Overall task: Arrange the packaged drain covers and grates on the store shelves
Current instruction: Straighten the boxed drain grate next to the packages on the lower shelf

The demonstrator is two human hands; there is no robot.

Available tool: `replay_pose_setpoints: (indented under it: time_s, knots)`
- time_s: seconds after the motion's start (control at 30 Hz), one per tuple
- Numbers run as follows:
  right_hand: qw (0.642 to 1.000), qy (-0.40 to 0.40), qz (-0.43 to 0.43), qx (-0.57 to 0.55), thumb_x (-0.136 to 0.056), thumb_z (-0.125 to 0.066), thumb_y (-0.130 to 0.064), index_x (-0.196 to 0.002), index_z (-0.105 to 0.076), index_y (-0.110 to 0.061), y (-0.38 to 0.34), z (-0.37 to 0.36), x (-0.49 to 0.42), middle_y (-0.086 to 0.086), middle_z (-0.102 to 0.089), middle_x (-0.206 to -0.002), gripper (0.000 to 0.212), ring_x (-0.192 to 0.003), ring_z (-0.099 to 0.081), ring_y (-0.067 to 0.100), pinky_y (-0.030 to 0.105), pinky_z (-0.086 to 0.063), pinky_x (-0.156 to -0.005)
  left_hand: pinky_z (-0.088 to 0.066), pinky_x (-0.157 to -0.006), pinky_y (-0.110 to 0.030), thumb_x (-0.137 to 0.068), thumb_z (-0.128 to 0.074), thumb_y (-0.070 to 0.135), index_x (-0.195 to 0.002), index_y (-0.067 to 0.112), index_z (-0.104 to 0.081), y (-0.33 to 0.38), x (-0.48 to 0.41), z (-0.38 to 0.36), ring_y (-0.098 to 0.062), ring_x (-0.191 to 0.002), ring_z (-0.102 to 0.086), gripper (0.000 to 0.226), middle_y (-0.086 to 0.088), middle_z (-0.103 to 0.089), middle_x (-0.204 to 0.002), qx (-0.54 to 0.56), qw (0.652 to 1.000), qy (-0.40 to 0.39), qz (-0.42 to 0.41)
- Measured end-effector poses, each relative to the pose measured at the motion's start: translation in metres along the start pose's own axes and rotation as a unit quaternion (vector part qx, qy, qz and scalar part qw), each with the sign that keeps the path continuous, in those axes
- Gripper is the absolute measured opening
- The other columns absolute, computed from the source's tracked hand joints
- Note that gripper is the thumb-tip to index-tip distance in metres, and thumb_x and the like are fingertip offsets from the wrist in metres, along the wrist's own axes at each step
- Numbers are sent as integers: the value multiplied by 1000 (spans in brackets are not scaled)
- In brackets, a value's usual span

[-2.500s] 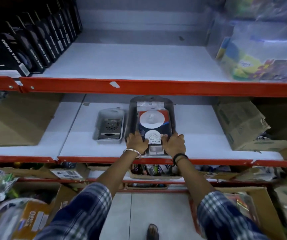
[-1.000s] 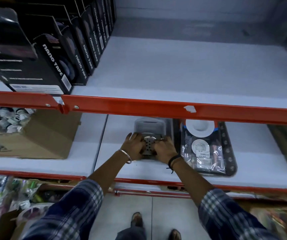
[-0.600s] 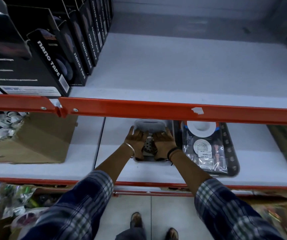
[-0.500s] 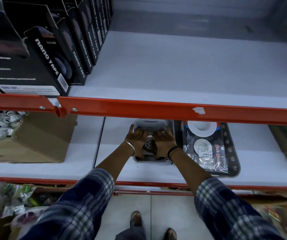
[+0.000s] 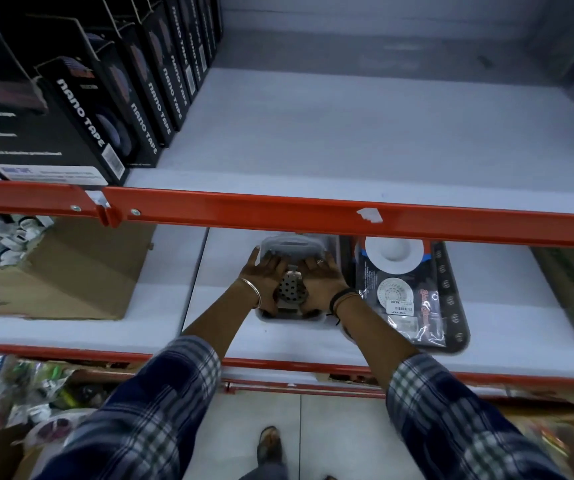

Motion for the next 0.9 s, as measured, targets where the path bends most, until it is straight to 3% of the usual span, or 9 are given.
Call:
replay_pose_setpoints:
  time_s: [0.1, 0.2, 0.27, 0.33, 0.4, 0.47, 0.6, 0.73, 0.9]
  knots:
    - [991, 86, 7, -103, -73, -67, -50, -146, -24, -14, 18, 21, 29, 9, -28, -153, 92, -142, -26, 27, 46, -4, -119, 1, -120, -51, -63, -71, 59, -149, 9, -1, 4, 16, 17, -29, -148, -5, 122, -15, -9, -158, 83, 995, 19, 41]
    - [974, 140, -50, -170, -83, -63, -44, -134, -45, -10, 47, 30, 71, 14, -51, -134, 64, -122, -50, 33, 43, -38, -105, -30, -115, -46, -71, -70, 48, -147, 11, -14, 20, 30, 34, -34, -138, -33, 102, -18, -31, -150, 216, 970, 100, 57]
    - [963, 113, -81, -229, -86, -61, -40, -108, -61, -9, 67, 21, 103, 13, -64, -108, 38, -102, -61, 32, 38, -49, -87, -49, -95, -41, -80, -64, 38, -135, 10, -39, 43, 42, 38, -34, -117, -55, 67, -16, -55, -130, 265, 958, 98, 36]
    - [949, 43, -105, -295, -88, -59, -38, -83, -65, -15, 78, 6, 128, 8, -65, -89, 24, -90, -63, 26, 33, -48, -77, -52, -86, -38, -90, -54, 29, -117, 6, -57, 69, 54, 33, -33, -104, -61, 36, -15, -65, -113, 280, 959, 39, 15]
    - [945, -3, -106, -311, -90, -56, -36, -74, -65, -19, 83, -10, 146, 5, -62, -88, 26, -88, -60, 22, 29, -44, -76, -48, -87, -36, -95, -46, 22, -111, 5, -63, 86, 65, 28, -33, -106, -60, 29, -16, -67, -113, 269, 963, 20, 13]
    - [944, -20, -90, -317, -91, -56, -36, -81, -70, -18, 82, -21, 165, 5, -65, -94, 25, -94, -62, 24, 31, -46, -81, -46, -91, -36, -96, -42, 15, -116, 5, -63, 96, 74, 26, -34, -111, -58, 30, -18, -65, -120, 266, 963, 32, 36]
    - [947, -7, -82, -312, -89, -58, -39, -117, -67, -18, 76, -27, 190, 4, -66, -124, 36, -112, -61, 22, 34, -46, -100, -47, -95, -37, -94, -43, 6, -122, 7, -62, 104, 86, 22, -34, -116, -57, 34, -18, -64, -124, 262, 962, 27, 71]
    - [956, -7, -80, -282, -91, -59, -28, -118, -67, -17, 72, -31, 208, 6, -67, -125, 30, -112, -62, 24, 33, -46, -100, -49, -98, -39, -90, -43, -1, -123, 10, -62, 119, 102, 14, -32, -114, -59, 39, -16, -65, -124, 275, 958, 32, 77]
    - [961, -10, -72, -265, -92, -58, -30, -118, -67, -15, 64, -34, 228, 7, -66, -126, 32, -113, -60, 25, 37, -45, -101, -50, -96, -40, -89, -45, 4, -117, 9, -66, 138, 121, 8, -30, -111, -61, 35, -15, -68, -119, 289, 953, 37, 85]
Point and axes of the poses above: each hand's wrist, its own x-axis away from the middle knuckle, its own z-axis out of the back of the hand, y = z × x, the point moved 2 cm from there along -x, towards the middle knuckle
